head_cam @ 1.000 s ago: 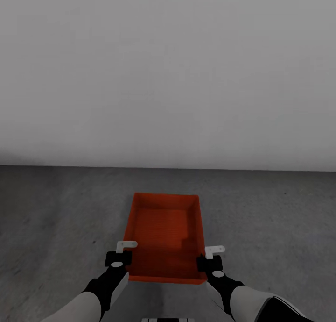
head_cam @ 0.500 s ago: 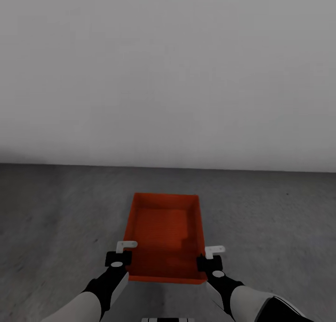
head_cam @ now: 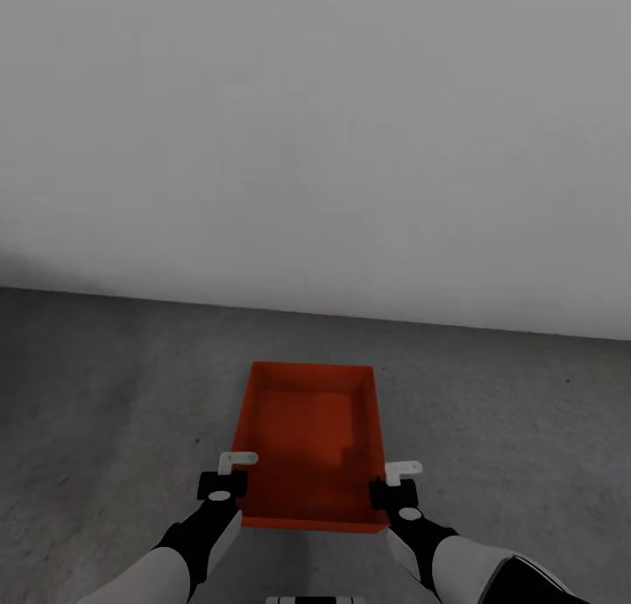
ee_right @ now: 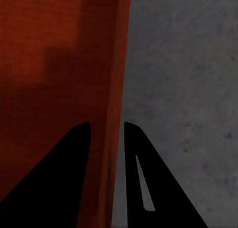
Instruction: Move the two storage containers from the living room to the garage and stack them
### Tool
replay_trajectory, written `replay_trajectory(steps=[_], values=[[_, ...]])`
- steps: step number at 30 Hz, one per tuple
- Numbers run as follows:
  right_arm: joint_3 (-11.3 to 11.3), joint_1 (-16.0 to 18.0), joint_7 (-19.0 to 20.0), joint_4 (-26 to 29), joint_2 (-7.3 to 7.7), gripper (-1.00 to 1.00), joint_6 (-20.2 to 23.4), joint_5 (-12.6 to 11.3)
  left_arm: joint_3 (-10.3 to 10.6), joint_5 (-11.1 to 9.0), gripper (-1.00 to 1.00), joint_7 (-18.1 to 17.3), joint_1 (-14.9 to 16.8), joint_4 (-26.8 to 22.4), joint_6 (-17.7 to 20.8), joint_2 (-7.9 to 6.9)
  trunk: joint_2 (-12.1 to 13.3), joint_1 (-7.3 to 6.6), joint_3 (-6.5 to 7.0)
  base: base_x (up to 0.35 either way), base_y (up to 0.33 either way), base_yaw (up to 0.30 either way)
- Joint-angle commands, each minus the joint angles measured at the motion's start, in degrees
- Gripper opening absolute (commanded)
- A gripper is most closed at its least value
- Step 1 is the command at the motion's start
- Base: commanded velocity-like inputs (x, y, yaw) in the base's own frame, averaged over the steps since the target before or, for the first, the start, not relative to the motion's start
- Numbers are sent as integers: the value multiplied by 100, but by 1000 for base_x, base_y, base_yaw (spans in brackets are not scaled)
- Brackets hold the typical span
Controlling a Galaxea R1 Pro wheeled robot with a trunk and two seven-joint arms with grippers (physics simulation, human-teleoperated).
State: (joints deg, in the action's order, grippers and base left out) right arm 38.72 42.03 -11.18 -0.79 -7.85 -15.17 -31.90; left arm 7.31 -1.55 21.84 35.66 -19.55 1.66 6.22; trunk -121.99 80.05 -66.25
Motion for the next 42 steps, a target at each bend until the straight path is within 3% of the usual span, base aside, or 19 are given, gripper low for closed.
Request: replay_trajectory(steps=[1,9,42], values=[[-168,7,-33,88,-47,-100,-48,-79,-116,-346,-100,57,2,12,18,13,-1,-1,-3,0,0,6],[-170,7,-33,88,-48,-100,-40,-79,-116,-346,-100,57,2,9,18,11,-1,-1,-3,0,0,1],[-166,7,-33,88,-50,-100,-48,-77,-116,-346,-100,57,2,11,18,11,-1325,724,-595,0,0,0]])
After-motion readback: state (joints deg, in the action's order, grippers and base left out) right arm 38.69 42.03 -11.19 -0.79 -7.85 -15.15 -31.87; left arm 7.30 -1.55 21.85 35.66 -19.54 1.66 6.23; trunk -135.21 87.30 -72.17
